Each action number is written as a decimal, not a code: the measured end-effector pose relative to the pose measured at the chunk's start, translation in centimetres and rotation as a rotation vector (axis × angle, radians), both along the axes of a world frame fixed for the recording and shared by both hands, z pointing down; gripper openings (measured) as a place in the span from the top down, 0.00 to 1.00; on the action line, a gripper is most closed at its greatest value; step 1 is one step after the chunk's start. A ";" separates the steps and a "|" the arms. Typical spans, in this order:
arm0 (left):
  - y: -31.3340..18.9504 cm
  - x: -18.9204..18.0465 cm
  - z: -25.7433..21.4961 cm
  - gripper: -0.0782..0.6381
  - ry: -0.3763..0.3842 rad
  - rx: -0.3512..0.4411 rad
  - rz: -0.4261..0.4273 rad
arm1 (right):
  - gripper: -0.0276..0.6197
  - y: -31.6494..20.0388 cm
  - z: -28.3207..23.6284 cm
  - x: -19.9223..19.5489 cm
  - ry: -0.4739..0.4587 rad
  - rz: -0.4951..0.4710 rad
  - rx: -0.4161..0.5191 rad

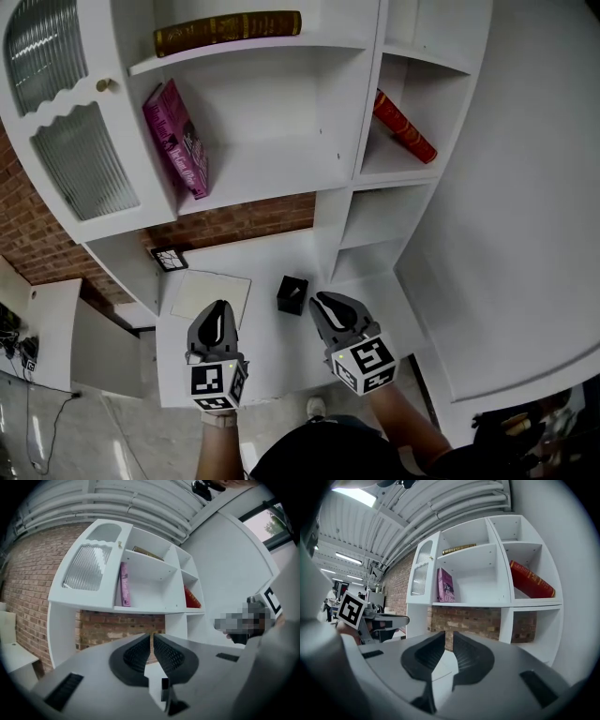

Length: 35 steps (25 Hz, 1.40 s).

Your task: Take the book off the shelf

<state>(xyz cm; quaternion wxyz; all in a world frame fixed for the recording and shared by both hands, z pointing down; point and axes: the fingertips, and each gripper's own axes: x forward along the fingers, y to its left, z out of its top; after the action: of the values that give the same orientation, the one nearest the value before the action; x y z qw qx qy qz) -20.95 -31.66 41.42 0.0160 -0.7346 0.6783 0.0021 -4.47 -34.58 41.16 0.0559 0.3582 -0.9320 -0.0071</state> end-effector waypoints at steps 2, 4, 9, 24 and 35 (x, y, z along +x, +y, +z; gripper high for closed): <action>-1.3 -0.4 -0.9 0.88 -0.008 0.011 -0.027 | 0.87 -1.2 -0.3 0.0 -0.004 -0.010 0.000; -2.5 -1.0 -2.0 0.88 -0.022 0.036 -0.060 | 0.87 -2.4 -0.6 0.0 -0.008 -0.019 0.001; -5.8 -2.3 -3.9 0.85 -0.032 0.057 -0.126 | 0.87 -5.2 -1.2 -0.3 -0.014 -0.040 0.005; -13.3 -5.1 -8.7 0.78 -0.084 0.100 -0.264 | 0.87 -10.6 -2.2 -2.9 -0.021 -0.141 0.016; -16.5 -8.2 -12.3 0.64 -0.090 0.122 -0.375 | 0.87 -12.5 -1.5 -4.2 -0.043 -0.198 -0.015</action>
<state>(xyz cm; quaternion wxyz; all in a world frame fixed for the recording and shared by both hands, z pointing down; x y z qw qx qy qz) -29.11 -48.20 29.13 0.0909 -0.5927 0.8003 0.0074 -8.70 -47.11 39.67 0.0375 0.2639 -0.9638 0.0019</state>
